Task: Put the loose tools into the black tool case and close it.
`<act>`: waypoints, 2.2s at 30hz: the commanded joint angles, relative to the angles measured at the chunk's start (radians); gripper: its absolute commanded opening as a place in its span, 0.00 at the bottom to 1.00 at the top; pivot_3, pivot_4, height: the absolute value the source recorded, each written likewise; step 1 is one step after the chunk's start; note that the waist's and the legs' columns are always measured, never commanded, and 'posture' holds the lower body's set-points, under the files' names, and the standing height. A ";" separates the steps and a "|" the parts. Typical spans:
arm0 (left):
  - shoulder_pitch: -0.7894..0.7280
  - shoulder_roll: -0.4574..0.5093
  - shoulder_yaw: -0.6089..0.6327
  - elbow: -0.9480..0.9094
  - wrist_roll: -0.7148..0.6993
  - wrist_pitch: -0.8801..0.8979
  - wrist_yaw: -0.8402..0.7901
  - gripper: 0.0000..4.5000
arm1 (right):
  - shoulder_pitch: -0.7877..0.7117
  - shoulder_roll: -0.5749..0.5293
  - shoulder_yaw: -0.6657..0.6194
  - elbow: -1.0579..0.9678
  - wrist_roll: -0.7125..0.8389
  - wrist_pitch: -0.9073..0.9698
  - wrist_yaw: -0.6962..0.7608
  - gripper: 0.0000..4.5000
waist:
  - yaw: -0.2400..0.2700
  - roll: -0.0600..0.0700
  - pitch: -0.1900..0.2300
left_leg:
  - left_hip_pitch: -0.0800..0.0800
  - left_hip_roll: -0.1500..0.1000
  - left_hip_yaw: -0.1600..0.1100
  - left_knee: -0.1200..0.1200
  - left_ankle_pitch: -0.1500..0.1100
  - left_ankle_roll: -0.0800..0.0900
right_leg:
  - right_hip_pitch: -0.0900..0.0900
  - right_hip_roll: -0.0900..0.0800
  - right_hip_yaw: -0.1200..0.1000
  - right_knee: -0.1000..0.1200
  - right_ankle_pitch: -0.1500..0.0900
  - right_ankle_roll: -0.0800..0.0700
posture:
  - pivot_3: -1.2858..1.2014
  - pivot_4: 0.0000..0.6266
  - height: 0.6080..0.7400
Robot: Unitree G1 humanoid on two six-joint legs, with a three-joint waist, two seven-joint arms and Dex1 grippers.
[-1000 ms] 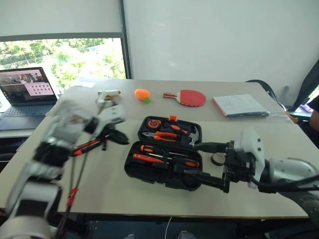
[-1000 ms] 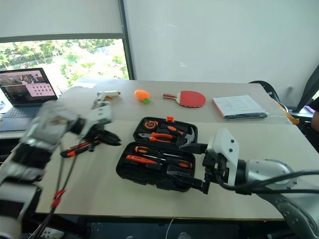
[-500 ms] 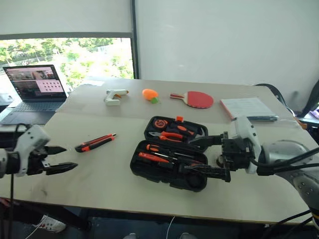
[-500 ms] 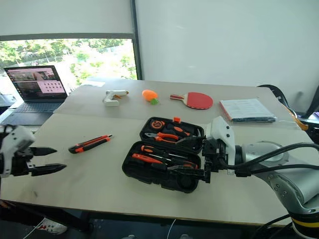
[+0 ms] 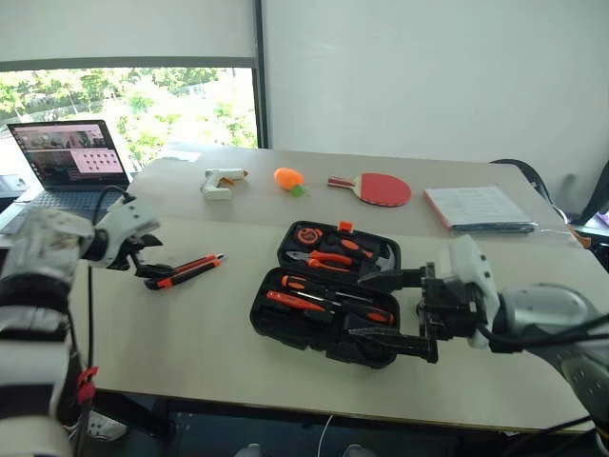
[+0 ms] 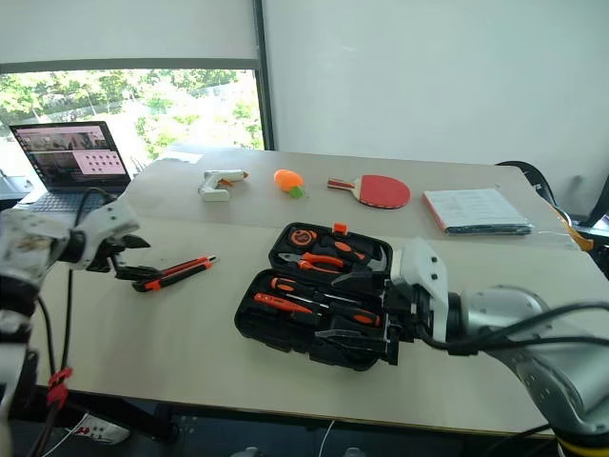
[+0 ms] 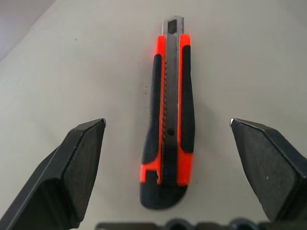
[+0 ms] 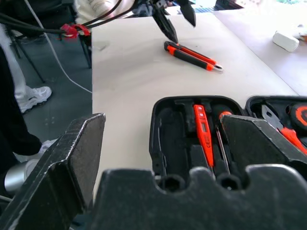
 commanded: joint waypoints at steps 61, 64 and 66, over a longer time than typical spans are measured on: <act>0.099 -0.283 -0.416 -0.866 -0.033 0.198 -0.268 0.35 | 0.197 -0.094 -0.139 -0.170 0.145 0.010 -0.187 1.00 | -0.008 -0.005 0.003 | 0.002 0.000 -0.008 0.005 0.000 0.000 | 0.005 0.001 0.003 0.001 0.001 0.002 | 0.52 0.24 1.00; 0.101 -0.285 -0.421 -0.860 -0.011 0.210 -0.254 0.35 | 0.195 -0.095 -0.136 -0.170 0.148 0.009 -0.193 1.00 | -0.009 -0.004 0.002 | 0.003 0.000 -0.008 0.005 0.000 0.000 | 0.005 0.001 0.003 0.001 0.001 0.002 | 0.52 0.24 1.00; 0.102 -0.284 -0.424 -0.854 0.005 0.216 -0.244 0.35 | 0.191 -0.095 -0.132 -0.170 0.147 0.008 -0.197 1.00 | -0.009 -0.003 0.002 | 0.003 0.000 -0.008 0.005 0.000 0.000 | 0.005 0.001 0.003 0.001 0.001 0.002 | 0.52 0.24 1.00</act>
